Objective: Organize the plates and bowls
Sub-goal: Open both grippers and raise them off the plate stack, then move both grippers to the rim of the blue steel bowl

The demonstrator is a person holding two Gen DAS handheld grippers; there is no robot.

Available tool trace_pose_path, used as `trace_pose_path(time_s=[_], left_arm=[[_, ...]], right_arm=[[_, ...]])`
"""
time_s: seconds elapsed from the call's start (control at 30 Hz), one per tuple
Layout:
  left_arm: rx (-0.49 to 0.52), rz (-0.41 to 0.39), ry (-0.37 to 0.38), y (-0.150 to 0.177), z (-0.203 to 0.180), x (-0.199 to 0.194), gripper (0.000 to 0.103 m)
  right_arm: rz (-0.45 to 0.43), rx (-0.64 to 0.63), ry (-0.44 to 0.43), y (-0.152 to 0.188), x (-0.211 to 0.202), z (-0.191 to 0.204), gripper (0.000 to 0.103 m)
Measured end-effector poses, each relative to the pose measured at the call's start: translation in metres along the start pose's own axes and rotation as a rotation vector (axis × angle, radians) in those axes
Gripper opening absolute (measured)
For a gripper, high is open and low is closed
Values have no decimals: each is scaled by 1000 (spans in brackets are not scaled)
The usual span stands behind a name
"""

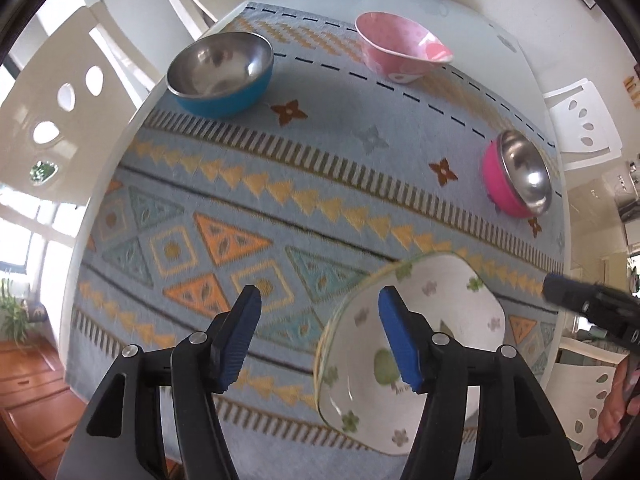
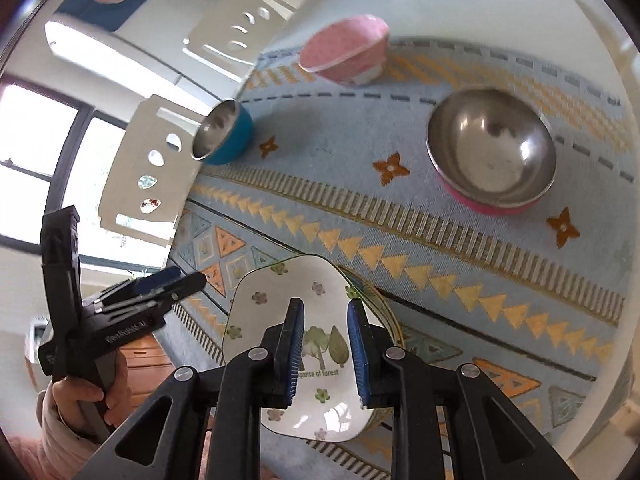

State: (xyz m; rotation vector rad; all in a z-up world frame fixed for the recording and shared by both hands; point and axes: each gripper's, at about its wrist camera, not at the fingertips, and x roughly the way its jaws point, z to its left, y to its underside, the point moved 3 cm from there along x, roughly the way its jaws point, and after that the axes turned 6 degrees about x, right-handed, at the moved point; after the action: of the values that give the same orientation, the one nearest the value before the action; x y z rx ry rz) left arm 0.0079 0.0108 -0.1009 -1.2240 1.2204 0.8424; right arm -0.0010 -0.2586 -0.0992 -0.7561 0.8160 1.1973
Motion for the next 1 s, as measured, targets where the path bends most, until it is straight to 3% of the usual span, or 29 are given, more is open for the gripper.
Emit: trace_pose_path(time_s=[0.13,0.2,0.27,0.33,0.7,1.0], left_arm=[[-32,12,4,-16,15,9,60],[-41,7,5,-25,23,12,60],[-40,1,-1,-32,30,13,60],[-44,-3,-6,-41,41,16,60],[-147,-51,-24,-95,123,19,60],[-249,-117,-26,-140,180,37,60]], right_arm=[[-1,-29,27,-6,10,14,26],[-18,-48,6,-10,13,21,37],[-36,-49,-46,-15,14,30,63],[-16,-26,-86,-24,21,39,71],[3,-87,-33,-97,60,110,72],[22,-70,-54,-149,127,144,72]])
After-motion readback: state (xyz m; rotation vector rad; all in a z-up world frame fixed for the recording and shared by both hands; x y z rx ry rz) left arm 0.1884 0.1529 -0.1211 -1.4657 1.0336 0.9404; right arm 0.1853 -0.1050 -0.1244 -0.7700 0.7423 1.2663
